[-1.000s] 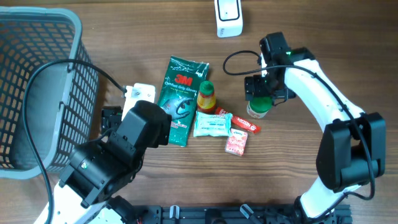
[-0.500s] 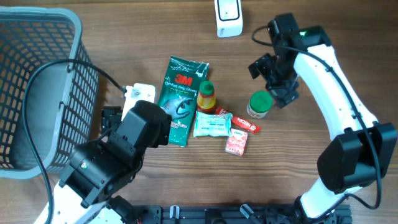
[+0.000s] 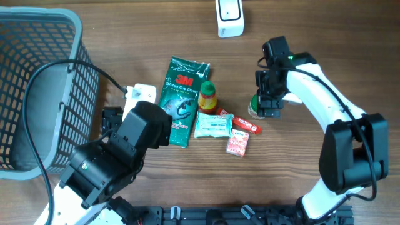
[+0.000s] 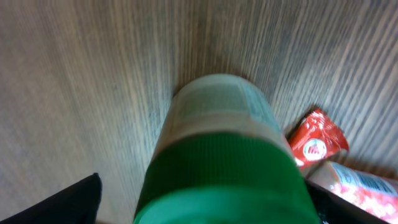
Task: Scan the item barcode
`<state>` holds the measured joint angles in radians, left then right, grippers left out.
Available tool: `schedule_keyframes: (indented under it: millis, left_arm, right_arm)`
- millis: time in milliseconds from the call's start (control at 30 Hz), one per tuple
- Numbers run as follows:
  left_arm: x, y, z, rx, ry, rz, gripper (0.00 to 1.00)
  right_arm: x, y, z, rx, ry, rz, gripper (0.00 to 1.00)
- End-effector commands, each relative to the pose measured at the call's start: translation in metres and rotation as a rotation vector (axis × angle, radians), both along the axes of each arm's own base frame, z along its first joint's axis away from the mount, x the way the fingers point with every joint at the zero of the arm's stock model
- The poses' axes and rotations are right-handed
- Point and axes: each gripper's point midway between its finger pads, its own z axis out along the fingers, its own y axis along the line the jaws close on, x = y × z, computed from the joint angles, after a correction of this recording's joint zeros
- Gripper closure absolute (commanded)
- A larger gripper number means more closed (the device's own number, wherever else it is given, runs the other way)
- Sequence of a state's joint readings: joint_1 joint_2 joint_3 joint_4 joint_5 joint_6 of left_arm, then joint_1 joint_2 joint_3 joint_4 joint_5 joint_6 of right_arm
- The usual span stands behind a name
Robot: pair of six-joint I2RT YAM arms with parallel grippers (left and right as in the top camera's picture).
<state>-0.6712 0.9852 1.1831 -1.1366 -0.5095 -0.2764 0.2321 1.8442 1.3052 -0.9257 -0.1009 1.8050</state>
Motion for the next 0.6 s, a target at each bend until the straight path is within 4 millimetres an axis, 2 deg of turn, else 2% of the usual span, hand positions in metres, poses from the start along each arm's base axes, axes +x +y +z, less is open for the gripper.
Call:
schedule_keyframes:
  millis: [0, 167, 333, 433, 500, 567]
  left_arm:
    - [0.000, -0.001, 0.001, -0.021, -0.004, 0.014, 0.00]
    - [0.000, -0.001, 0.001, -0.020, -0.004, 0.013, 0.00]
    - [0.000, -0.001, 0.001, -0.021, -0.004, 0.014, 0.00]
    - [0.000, -0.001, 0.001, -0.021, -0.004, 0.014, 0.00]
    - [0.000, -0.001, 0.001, -0.021, -0.004, 0.014, 0.00]
    - [0.000, -0.001, 0.001, -0.021, -0.004, 0.014, 0.00]
  right_arm:
    - [-0.004, -0.007, -0.007, -0.040, 0.004, 0.049, 0.17]
    - [-0.004, -0.007, -0.007, -0.060, -0.024, 0.321, 0.31]
    - [-0.002, -0.006, -0.006, -0.084, -0.072, 0.681, 0.34]
    - [0.011, -0.006, -0.001, -0.120, -0.156, 1.031, 0.33]
    - [0.015, -0.006, 0.002, -0.148, -0.206, 1.318, 0.24]
    - [0.014, -0.005, 0.002, -0.159, -0.223, 1.502, 0.18]
